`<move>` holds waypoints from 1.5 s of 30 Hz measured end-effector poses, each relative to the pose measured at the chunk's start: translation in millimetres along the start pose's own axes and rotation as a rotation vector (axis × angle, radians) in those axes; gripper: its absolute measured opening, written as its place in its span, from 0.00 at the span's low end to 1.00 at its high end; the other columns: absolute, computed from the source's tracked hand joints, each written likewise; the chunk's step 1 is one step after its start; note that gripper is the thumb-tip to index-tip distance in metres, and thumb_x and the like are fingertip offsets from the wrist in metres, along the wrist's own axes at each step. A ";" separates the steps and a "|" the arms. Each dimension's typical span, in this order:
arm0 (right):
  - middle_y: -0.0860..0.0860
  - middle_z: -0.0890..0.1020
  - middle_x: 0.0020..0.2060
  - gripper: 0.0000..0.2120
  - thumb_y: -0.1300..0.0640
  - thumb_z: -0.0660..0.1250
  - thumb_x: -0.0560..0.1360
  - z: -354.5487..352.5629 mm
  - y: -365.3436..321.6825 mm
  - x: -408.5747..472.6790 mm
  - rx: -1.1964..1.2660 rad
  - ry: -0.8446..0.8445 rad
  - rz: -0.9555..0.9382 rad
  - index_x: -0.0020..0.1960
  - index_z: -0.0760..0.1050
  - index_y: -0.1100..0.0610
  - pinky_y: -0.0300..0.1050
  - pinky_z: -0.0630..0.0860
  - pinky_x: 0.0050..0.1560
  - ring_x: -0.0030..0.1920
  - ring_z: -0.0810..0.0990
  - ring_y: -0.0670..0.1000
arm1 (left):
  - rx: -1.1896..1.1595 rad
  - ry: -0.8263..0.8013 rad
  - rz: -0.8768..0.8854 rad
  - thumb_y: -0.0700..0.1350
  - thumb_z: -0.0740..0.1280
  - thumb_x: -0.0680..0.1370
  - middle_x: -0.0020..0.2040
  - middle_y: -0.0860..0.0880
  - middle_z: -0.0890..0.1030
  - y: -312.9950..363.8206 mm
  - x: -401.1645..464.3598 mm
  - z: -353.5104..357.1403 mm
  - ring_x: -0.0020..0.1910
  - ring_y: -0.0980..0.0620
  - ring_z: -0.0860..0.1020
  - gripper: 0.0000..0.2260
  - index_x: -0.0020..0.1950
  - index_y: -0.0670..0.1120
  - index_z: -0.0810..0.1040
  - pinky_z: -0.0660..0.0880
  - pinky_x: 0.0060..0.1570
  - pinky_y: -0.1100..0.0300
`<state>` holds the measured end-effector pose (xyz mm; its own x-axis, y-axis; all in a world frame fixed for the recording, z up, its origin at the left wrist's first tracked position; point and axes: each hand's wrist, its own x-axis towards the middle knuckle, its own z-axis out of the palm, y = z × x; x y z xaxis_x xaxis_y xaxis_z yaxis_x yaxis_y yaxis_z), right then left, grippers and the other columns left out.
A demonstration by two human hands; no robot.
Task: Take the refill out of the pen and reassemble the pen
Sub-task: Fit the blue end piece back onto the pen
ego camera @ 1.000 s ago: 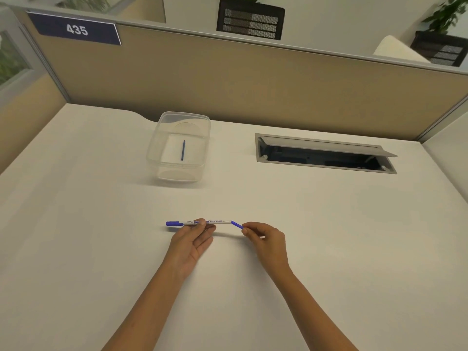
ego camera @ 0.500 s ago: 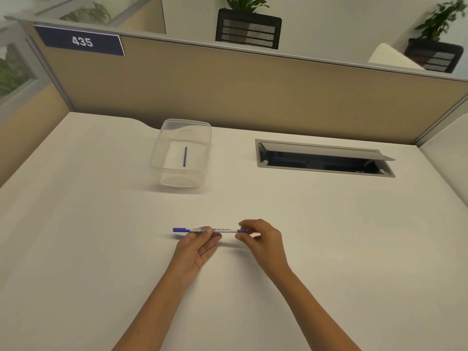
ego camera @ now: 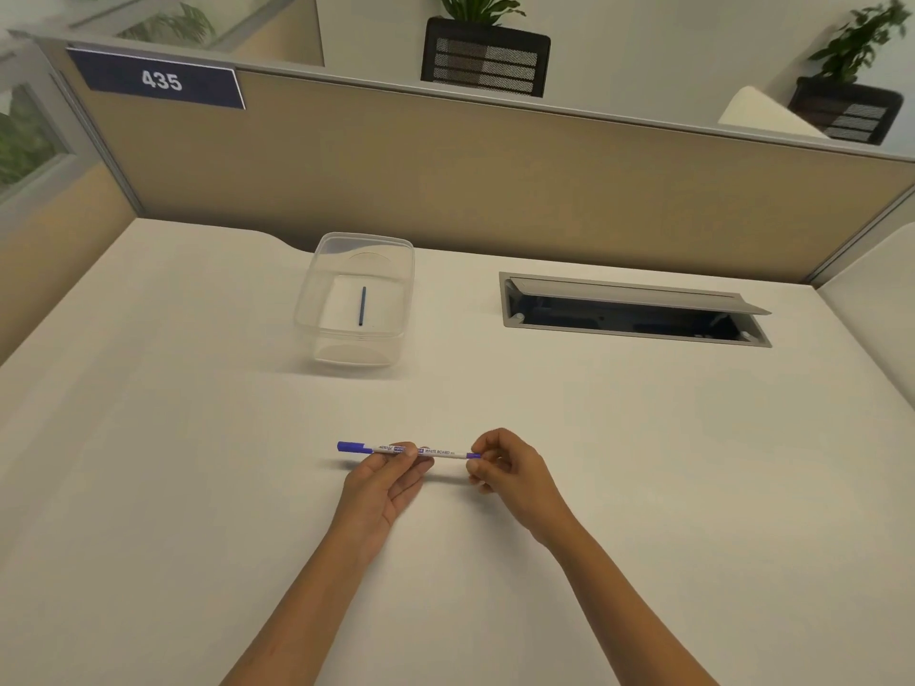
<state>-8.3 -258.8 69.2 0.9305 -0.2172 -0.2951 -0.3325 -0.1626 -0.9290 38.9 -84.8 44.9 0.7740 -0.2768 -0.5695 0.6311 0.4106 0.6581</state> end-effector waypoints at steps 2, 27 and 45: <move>0.52 0.81 0.33 0.07 0.56 0.66 0.76 -0.5 -2.2 -1.1 -0.004 -0.013 0.060 0.45 0.76 0.59 0.43 0.77 0.35 0.33 0.79 0.49 | 0.002 -0.011 -0.010 0.38 0.66 0.75 0.43 0.47 0.86 0.9 -1.0 0.7 0.44 0.52 0.84 0.04 0.49 0.43 0.78 0.75 0.54 0.56; 0.54 0.78 0.30 0.16 0.52 0.58 0.80 -51.8 -67.6 -32.3 0.057 -0.008 -0.141 0.41 0.76 0.61 0.38 0.71 0.27 0.29 0.75 0.50 | 0.048 -0.146 0.268 0.39 0.63 0.77 0.41 0.48 0.86 39.7 -49.3 77.2 0.44 0.51 0.84 0.05 0.48 0.41 0.79 0.80 0.42 0.62; 0.51 0.79 0.31 0.08 0.59 0.61 0.79 -71.7 -98.8 -45.0 -0.196 0.116 -0.465 0.45 0.76 0.61 0.36 0.75 0.30 0.30 0.76 0.46 | 0.061 -0.231 0.346 0.39 0.62 0.77 0.42 0.47 0.86 62.6 -70.4 106.5 0.44 0.49 0.84 0.07 0.48 0.41 0.79 0.80 0.42 0.60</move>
<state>-28.3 -302.0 190.3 0.9672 -0.1829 0.1760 0.0789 -0.4423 -0.8934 29.4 -132.2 178.6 0.9275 -0.3223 -0.1892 0.3288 0.4631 0.8231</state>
